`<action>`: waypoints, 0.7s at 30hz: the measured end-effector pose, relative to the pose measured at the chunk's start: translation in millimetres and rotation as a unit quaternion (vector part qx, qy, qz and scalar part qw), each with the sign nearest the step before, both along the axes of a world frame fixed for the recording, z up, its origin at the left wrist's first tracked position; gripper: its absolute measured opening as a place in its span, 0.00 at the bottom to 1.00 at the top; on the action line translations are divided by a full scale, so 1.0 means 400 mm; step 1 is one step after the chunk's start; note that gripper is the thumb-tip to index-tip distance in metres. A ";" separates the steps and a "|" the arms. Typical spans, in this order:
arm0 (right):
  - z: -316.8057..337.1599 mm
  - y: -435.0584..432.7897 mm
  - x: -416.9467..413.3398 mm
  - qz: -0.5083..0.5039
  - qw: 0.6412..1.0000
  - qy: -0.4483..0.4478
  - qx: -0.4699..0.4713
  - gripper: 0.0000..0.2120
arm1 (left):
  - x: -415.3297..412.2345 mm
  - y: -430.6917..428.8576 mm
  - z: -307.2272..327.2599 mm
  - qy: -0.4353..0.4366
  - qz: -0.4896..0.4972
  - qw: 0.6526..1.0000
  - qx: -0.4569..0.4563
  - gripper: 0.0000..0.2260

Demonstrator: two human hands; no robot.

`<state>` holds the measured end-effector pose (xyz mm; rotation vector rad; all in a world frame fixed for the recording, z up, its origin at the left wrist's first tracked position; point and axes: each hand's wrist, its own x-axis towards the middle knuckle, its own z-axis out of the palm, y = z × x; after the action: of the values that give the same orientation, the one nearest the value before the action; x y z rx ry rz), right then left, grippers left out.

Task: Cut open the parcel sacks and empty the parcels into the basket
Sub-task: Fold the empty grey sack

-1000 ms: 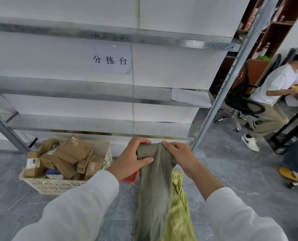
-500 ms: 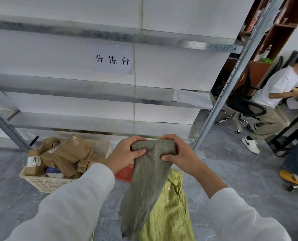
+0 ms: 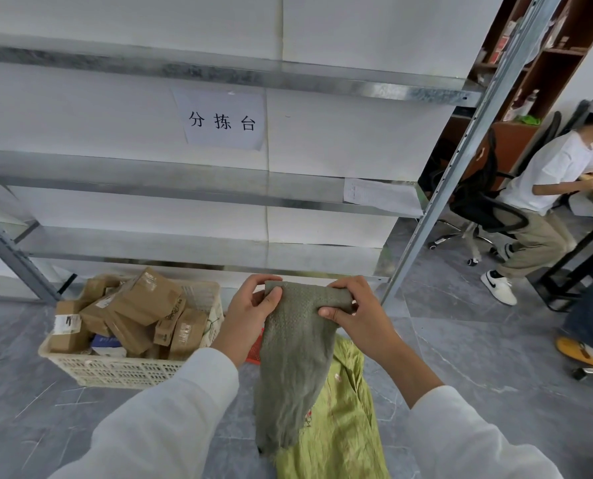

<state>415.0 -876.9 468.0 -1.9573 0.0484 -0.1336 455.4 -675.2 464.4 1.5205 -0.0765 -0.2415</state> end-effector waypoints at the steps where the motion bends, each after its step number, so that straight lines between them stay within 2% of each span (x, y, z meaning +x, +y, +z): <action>1: 0.002 0.002 -0.001 0.001 1.000 -0.006 0.004 0.10 | 0.001 0.000 0.003 0.003 0.003 1.000 -0.002 0.06; 4: 0.009 -0.005 0.001 0.019 0.998 -0.010 0.057 0.06 | 0.003 0.005 0.016 -0.022 -0.007 1.000 0.012 0.11; 6: 0.007 -0.016 0.003 0.040 0.993 -0.014 0.115 0.09 | 0.000 0.014 0.015 -0.038 -0.043 0.998 0.036 0.20; 8: 0.007 -0.023 0.002 0.048 0.990 -0.008 0.134 0.15 | -0.005 0.022 0.010 -0.058 -0.087 0.994 0.039 0.28; 11: 0.017 -0.014 -0.009 0.039 0.988 0.014 0.150 0.16 | -0.011 0.029 0.011 -0.098 -0.124 0.986 0.045 0.35; 14: 0.018 0.003 -0.017 0.003 0.976 0.052 0.214 0.13 | -0.019 0.026 0.018 -0.127 -0.137 0.976 0.108 0.31; 16: 0.011 0.013 -0.019 -0.018 0.969 0.077 0.236 0.15 | -0.020 0.023 0.014 -0.158 -0.097 0.973 0.136 0.25; 19: 0.012 0.018 -0.027 0.016 0.961 0.102 0.256 0.19 | -0.020 0.026 0.007 -0.134 -0.039 0.986 0.096 0.17; 21: 0.019 0.015 -0.033 0.058 0.969 0.088 0.222 0.24 | -0.020 0.028 0.003 -0.106 -0.017 0.991 0.085 0.13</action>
<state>401.7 -871.0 475.4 -1.5152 0.0742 0.1209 447.5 -663.9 465.7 1.7115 -0.2570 -0.1147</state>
